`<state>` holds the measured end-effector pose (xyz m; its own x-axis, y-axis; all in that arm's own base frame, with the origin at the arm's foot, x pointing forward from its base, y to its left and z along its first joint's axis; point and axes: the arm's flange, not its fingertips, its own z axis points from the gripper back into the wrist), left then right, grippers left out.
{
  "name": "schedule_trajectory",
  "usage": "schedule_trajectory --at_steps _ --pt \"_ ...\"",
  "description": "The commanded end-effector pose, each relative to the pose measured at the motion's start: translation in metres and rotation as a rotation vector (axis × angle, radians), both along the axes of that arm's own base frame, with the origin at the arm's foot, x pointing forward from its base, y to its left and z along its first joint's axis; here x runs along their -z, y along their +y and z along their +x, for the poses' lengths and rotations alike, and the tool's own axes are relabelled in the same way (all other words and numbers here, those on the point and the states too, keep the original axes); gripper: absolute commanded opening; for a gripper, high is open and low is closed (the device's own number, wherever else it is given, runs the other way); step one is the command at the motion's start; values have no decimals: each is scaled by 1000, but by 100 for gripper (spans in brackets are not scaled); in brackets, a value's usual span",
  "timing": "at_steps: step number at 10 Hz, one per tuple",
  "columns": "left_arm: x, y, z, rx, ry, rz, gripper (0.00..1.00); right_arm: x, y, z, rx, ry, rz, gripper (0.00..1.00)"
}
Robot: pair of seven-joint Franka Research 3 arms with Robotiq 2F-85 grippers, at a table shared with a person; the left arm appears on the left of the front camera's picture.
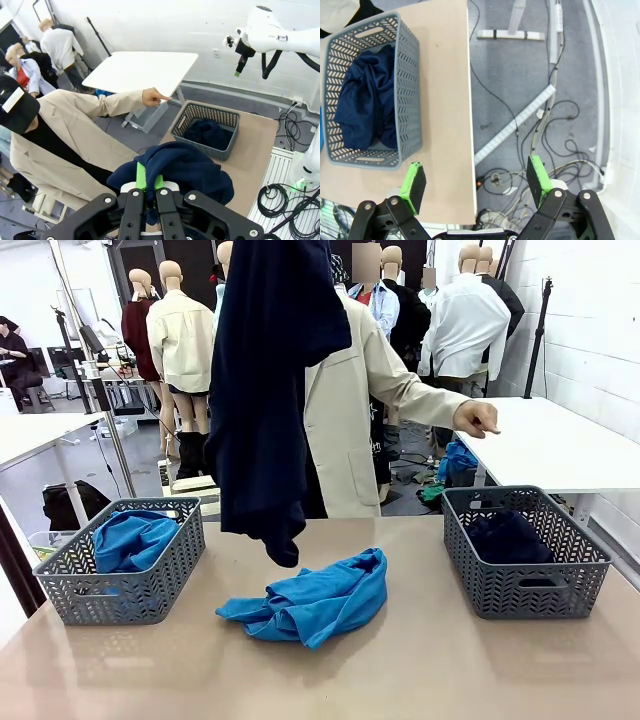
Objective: Sort the tops and bottoms.
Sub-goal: Sort the clothes according to human instructions.
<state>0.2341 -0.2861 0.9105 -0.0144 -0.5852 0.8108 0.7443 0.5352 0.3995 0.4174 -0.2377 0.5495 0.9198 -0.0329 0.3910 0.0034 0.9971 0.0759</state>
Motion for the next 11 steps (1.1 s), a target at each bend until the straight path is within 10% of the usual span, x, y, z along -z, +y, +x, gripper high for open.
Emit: schedule_trajectory --at_steps 1,5,8,11 --pt "-1 3 -1 -5 -21 3 0 0 2 -1 9 17 -7 100" --pt "0 0 0 0 0 0 0 0 2 -1 9 17 -7 100" --pt "-32 -77 50 55 -58 -27 0 0 2 -1 9 17 -7 100" --pt "-64 -175 132 97 38 -118 0 0 2 -1 9 17 -7 100"
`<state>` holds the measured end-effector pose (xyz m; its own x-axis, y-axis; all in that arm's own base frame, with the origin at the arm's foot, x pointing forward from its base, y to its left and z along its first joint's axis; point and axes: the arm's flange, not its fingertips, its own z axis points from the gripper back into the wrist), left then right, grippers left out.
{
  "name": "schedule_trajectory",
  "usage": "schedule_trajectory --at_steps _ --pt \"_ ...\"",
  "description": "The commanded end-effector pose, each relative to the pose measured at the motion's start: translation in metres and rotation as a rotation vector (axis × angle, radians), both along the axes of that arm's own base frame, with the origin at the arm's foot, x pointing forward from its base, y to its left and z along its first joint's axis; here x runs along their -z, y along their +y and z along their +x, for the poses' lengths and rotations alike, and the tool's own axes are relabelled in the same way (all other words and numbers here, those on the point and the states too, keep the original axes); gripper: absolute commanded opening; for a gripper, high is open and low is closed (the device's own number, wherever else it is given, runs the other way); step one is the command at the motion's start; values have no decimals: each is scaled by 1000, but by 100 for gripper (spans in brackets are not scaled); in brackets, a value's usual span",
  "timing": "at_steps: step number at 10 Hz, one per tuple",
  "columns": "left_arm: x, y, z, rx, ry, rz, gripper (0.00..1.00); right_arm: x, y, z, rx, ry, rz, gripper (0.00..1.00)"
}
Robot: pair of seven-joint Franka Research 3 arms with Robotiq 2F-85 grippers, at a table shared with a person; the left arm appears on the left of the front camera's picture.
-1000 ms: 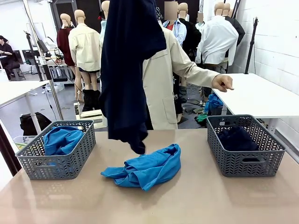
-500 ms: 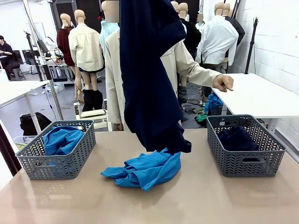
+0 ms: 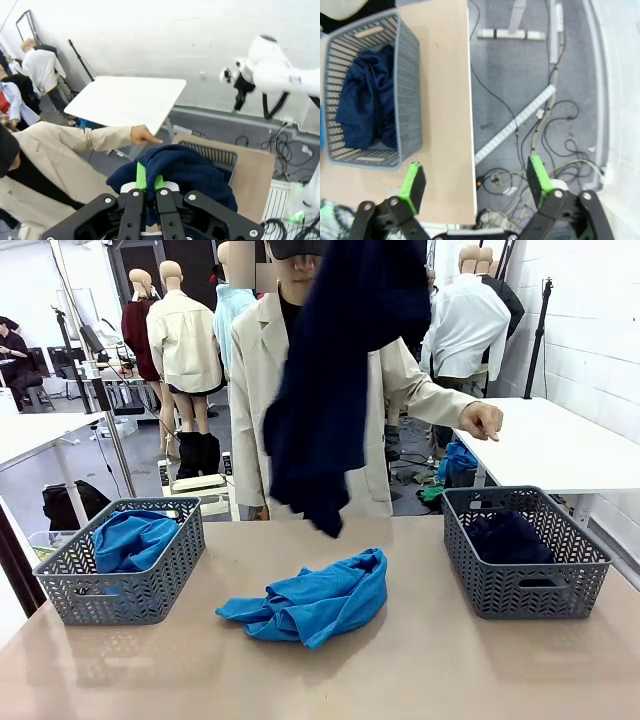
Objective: Sort the tops and bottoms.
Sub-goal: Sort the clothes according to human instructions.
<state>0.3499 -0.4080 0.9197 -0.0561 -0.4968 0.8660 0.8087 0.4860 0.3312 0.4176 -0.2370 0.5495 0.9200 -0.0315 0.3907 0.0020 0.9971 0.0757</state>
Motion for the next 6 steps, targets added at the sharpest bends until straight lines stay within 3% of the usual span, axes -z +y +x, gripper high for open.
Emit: schedule_trajectory --at_steps 1,4,6 --pt "-56 -82 36 -16 20 -18 0 0 2 -2 10 17 -7 100" --pt "-32 -160 95 13 17 -45 0 0 2 -2 10 17 -7 100" --pt "12 -200 129 118 105 -113 0 0 2 -2 10 17 -7 100"
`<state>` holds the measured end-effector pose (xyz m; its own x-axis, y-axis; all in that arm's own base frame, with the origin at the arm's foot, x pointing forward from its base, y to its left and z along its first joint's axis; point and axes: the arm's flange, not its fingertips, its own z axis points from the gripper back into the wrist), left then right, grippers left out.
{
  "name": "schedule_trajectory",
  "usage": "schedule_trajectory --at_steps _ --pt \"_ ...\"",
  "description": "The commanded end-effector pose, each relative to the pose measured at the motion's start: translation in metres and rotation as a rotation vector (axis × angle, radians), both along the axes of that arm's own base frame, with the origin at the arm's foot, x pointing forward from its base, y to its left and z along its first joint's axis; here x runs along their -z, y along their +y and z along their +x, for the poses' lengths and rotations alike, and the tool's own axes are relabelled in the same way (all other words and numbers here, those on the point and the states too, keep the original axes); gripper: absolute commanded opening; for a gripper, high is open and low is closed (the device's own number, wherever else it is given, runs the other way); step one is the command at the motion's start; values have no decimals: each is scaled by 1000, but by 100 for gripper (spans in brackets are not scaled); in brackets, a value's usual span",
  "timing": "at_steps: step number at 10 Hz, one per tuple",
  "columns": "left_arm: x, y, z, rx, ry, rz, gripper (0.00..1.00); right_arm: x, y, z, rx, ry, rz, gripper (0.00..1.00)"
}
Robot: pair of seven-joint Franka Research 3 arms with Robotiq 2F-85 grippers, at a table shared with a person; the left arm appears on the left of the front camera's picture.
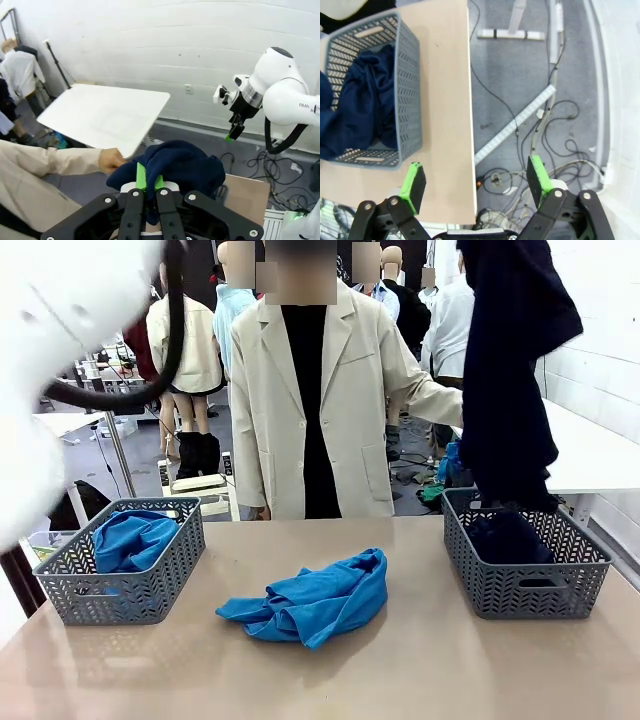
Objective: Sort the tops and bottoms.
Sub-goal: Sort the clothes according to human instructions.
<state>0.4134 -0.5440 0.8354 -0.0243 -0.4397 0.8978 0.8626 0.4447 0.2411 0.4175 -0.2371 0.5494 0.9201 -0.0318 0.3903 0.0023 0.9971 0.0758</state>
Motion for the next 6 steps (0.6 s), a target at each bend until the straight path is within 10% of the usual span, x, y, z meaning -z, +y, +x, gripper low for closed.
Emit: schedule_trajectory --at_steps 1,6 --pt "-21 16 -12 -26 -37 21 0 0 2 -2 10 16 -7 100" --pt "-21 16 -12 -26 -37 21 0 0 2 -2 10 16 -7 100"
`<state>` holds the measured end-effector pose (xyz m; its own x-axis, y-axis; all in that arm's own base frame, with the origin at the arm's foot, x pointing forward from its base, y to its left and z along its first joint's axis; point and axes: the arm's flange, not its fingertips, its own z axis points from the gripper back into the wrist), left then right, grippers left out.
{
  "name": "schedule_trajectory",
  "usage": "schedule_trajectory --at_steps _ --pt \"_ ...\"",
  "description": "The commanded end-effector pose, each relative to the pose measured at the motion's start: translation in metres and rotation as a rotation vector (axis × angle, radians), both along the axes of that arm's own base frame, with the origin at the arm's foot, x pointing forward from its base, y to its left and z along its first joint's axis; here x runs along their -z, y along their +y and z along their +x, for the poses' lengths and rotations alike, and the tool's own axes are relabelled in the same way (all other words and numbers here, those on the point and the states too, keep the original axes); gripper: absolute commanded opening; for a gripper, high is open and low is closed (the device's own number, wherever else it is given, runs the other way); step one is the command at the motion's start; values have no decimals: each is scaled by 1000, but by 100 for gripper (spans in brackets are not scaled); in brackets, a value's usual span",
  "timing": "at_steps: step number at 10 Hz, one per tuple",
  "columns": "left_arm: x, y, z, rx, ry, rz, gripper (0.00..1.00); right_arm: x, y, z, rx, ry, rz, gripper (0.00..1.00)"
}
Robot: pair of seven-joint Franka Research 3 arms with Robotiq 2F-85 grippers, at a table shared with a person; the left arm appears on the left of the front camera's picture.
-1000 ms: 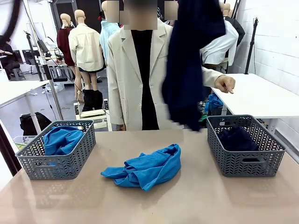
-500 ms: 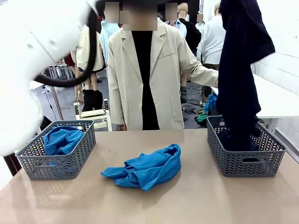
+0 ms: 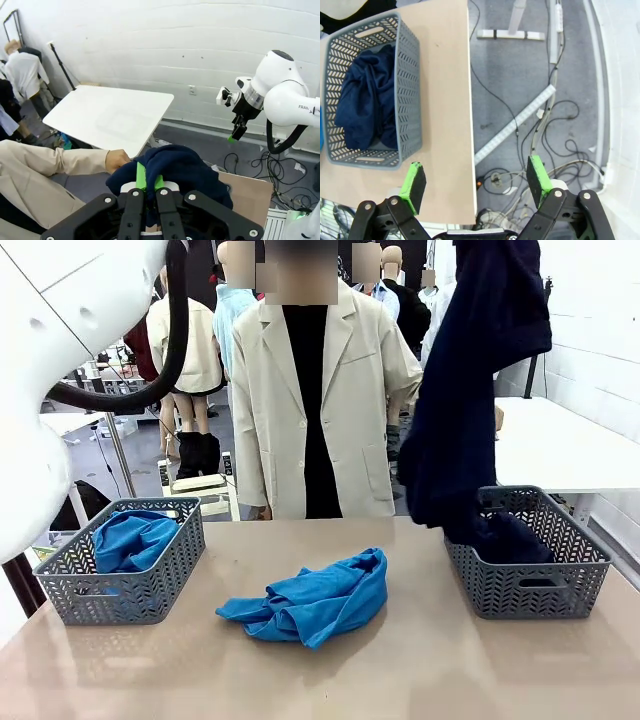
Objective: Sort the tops and bottoms.
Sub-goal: Sort the clothes according to human instructions.
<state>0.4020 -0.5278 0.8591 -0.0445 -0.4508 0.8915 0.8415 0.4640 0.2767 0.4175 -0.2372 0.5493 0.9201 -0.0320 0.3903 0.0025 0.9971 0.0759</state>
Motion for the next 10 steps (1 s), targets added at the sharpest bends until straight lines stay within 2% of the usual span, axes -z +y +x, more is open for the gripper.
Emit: schedule_trajectory --at_steps 1,4,5,6,7,8,9,10 --pt "3 0 0 0 -2 10 0 0 2 -2 10 16 -7 100" --pt "4 -3 1 1 5 8 0 0 2 -2 10 16 -7 100" --pt "-12 -27 28 97 -136 -44 0 0 2 -2 10 16 -7 100" --pt "-25 -55 56 170 -219 -92 0 0 2 -2 10 16 -7 100" --pt "-30 -87 90 244 -246 -114 0 0 2 -2 10 16 -7 100" --pt "-22 -122 125 322 -179 -130 0 0 2 -2 10 16 -7 100" --pt "1 -165 160 376 -102 -124 0 0 2 -2 10 16 -7 100" --pt "25 -195 181 437 -40 -129 0 0 2 -2 10 16 -7 100"
